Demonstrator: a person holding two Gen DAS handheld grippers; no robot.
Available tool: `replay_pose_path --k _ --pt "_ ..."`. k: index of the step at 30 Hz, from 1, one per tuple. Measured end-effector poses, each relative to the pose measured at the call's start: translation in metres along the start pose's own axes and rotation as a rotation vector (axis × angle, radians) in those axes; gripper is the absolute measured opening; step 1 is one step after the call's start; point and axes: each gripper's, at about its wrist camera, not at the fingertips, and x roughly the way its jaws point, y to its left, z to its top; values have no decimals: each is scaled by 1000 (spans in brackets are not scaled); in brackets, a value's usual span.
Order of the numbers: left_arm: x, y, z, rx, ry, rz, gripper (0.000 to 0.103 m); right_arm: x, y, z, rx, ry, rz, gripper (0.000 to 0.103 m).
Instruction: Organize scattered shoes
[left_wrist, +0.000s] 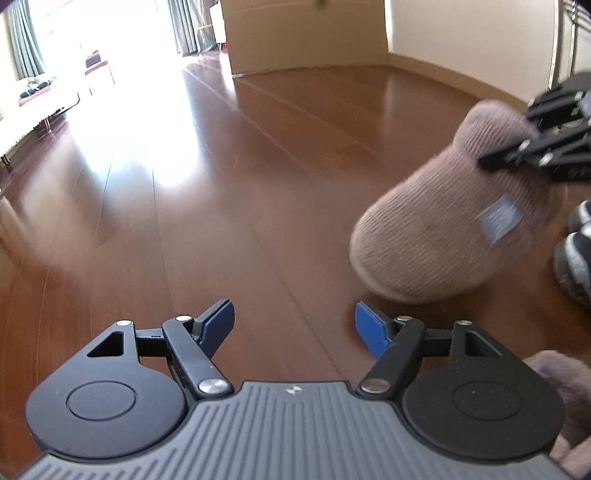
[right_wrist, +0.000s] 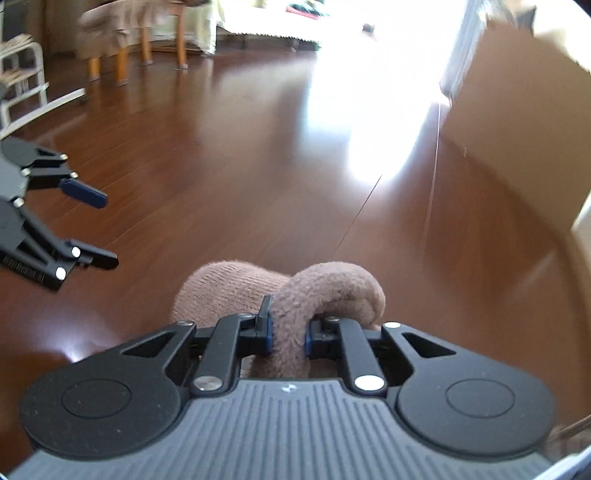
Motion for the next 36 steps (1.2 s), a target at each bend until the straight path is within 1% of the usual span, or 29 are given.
replay_pose_path --k 2,3,5,8,9,12,14,17,18,19,20,21,22,23,24,25,26,27,28,29,30,32,33,34,35,36 --pt "-9 -5 -2 6 -6 -15 74 -44 -8 -2 -103 -20 23 12" --pt "-12 -8 -4 9 -9 -22 74 -58 -10 -3 -138 -20 29 12" --pt "-17 -14 -7 16 -6 -36 74 -102 -13 -7 -266 -1 65 12" --pt "-20 -24 -12 16 6 -66 74 -144 -8 -15 -445 95 137 12" --pt "-19 -27 -14 14 13 -78 74 -152 -6 -17 -489 127 158 12" --pt "-15 -41 -19 15 27 -109 74 -160 20 -37 -704 304 285 12" --pt "-15 -47 -22 25 37 -122 74 -155 42 -55 -834 379 361 12" --pt "-19 -56 -25 48 52 -134 74 -145 82 -91 -1020 427 469 13" --pt "-21 -59 -26 59 56 -135 74 -142 95 -107 -1059 423 495 16" --pt "-23 -62 -28 70 59 -136 74 -134 105 -116 -1068 421 500 23" --pt "-25 -66 -29 81 63 -136 74 -124 111 -123 -1054 429 467 30" --pt "-28 -68 -31 86 68 -144 74 -117 115 -128 -1035 439 413 39" --pt "-31 -70 -34 88 73 -156 74 -108 112 -133 -978 432 323 43" --pt "-35 -71 -37 89 78 -168 74 -102 103 -136 -856 409 237 43" --pt "-38 -73 -39 91 83 -181 74 -100 94 -134 -732 392 207 45" --pt "-42 -75 -45 98 89 -197 74 -103 82 -132 -552 375 187 49" --pt "-46 -77 -53 108 95 -215 74 -109 67 -131 -316 344 145 49" --pt "-49 -81 -60 118 102 -229 74 -115 59 -132 -178 320 115 51" --pt "-54 -85 -67 125 112 -243 74 -122 53 -135 -66 296 92 58" --pt "-59 -90 -73 131 124 -257 74 -130 51 -141 51 267 61 62" --pt "-65 -95 -80 136 136 -272 74 -138 51 -148 130 242 34 66" --pt "-70 -112 -102 179 176 -316 74 -151 60 -163 269 225 -16 67" --pt "-71 -121 -109 214 184 -324 75 -156 67 -170 321 230 -40 67" --pt "-72 -128 -115 249 183 -316 75 -162 73 -176 381 236 -40 67" --pt "-72 -134 -121 285 179 -300 75 -167 81 -180 444 233 -12 67" --pt "-70 -140 -125 319 174 -274 75 -172 90 -181 496 227 48 67"
